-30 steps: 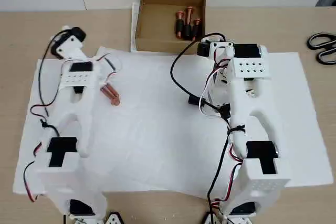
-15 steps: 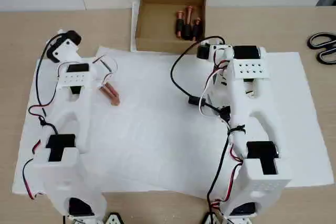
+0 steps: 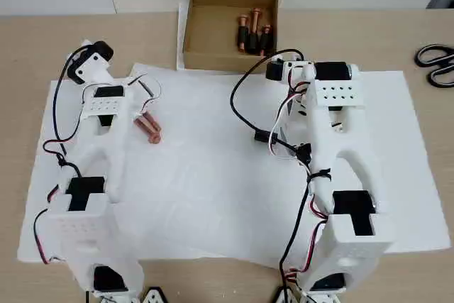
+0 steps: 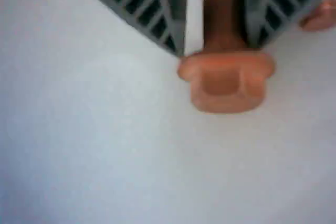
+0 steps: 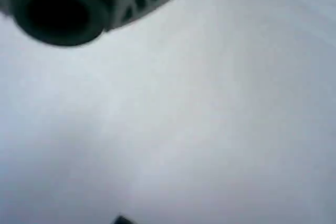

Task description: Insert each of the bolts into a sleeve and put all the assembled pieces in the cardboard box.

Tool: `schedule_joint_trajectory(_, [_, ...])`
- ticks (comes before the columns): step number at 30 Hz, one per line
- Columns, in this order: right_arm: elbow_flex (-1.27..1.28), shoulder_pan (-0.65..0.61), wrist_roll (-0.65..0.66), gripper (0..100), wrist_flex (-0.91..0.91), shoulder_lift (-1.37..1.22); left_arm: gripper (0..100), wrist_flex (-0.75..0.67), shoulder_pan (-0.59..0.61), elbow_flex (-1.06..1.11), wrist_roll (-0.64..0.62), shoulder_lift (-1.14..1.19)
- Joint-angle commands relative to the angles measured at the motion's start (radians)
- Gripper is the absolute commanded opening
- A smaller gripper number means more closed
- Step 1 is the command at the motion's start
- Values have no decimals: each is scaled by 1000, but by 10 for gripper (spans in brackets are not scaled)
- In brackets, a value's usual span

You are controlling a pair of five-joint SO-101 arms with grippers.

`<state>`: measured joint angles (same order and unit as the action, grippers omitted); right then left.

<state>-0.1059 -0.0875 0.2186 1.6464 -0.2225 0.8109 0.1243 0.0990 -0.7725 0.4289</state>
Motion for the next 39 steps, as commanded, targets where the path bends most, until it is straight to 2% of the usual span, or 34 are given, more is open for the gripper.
schedule_joint_trajectory(1, [-3, 4, 0, 6, -2, 64, 75, -9, -2, -25, -5, -2])
schedule_joint_trajectory(10, [-3, 4, 0, 6, -2, 64, 75, -5, -2, -25, -6, -2])
schedule_joint_trajectory(15, [-3, 4, 0, 6, -1, 64, 3, -3, -2, -24, -6, -2])
schedule_joint_trajectory(21, [-3, 4, 0, 6, -1, 64, 6, -2, -2, -21, -6, -8])
schedule_joint_trajectory(26, [-3, 4, 0, 6, -2, 64, 6, 12, -54, -50, -8, -12])
schedule_joint_trajectory(32, [-3, 4, 3, 6, -2, 64, 6, 236, -138, -234, -6, -12])
schedule_joint_trajectory(37, [-6, 4, 3, 6, -2, 64, 6, 537, -175, -473, -3, -12])
schedule_joint_trajectory(39, [-8, 4, 6, 6, -2, 64, 7, 680, -173, -581, 57, -12])
